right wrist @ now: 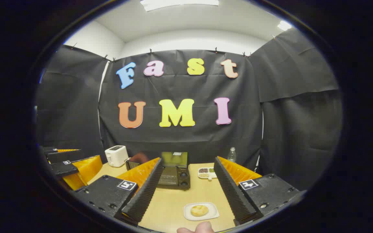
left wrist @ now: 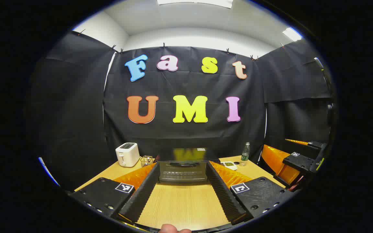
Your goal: Open the electric oven with the left hand, put the food in, and close the electric oven.
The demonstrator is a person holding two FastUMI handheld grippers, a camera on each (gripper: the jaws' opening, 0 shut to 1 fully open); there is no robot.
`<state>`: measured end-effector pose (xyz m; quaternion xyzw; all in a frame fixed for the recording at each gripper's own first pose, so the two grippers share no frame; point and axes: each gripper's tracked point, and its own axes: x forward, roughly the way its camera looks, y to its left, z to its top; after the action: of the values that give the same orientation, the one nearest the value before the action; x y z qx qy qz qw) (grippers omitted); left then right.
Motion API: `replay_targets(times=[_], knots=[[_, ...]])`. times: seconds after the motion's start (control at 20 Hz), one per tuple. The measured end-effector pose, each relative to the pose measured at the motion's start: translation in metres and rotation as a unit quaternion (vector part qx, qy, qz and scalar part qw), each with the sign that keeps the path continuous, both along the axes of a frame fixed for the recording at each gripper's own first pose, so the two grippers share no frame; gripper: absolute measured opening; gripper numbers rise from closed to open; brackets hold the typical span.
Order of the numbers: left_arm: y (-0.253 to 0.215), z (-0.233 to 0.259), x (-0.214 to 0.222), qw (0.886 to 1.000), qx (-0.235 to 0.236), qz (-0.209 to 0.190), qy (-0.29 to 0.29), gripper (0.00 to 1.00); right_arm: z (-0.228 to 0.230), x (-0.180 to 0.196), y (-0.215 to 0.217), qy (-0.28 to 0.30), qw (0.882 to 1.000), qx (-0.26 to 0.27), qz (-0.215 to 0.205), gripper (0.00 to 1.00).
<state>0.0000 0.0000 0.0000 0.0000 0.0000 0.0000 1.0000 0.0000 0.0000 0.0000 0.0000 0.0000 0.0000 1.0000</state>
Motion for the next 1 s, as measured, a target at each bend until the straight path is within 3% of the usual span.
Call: replay_targets(times=[0.05,0.15,0.2,0.25,0.55,0.6,0.85,0.9,1.0], knots=[[-0.001,-0.001,-0.002,1.0,0.0,-0.001,0.001,0.83,0.0,-0.001,-0.001,0.0,1.0,0.0,-0.001,0.98],[-0.002,0.0,-0.001,1.0,0.0,-0.003,-0.001,0.83,0.001,-0.002,-0.002,-0.001,1.0,-0.001,-0.004,0.97],[-0.002,0.001,-0.002,1.0,0.001,-0.004,-0.002,0.93,0.0,-0.003,-0.002,0.0,1.0,-0.002,-0.005,0.98],[-0.003,0.0,-0.003,1.0,0.001,-0.005,-0.001,0.83,0.001,-0.004,-0.002,0.001,1.0,-0.003,-0.006,0.98],[-0.002,-0.005,-0.002,1.0,-0.002,-0.009,0.003,0.83,0.0,-0.007,0.0,0.001,1.0,-0.004,-0.009,0.97],[0.0,-0.004,-0.002,1.0,-0.002,-0.008,0.003,0.93,0.0,-0.008,0.0,0.001,1.0,-0.004,-0.009,0.97],[-0.003,-0.003,-0.002,1.0,0.001,-0.013,-0.002,0.93,-0.003,-0.009,0.0,0.003,1.0,-0.002,-0.011,0.98],[-0.002,-0.001,-0.002,1.0,0.002,-0.014,-0.003,0.83,-0.004,-0.01,-0.001,0.004,1.0,-0.002,-0.012,0.98],[-0.001,0.0,-0.003,1.0,0.002,-0.014,-0.005,0.83,-0.004,-0.011,0.0,0.004,1.0,-0.001,-0.013,0.98]])
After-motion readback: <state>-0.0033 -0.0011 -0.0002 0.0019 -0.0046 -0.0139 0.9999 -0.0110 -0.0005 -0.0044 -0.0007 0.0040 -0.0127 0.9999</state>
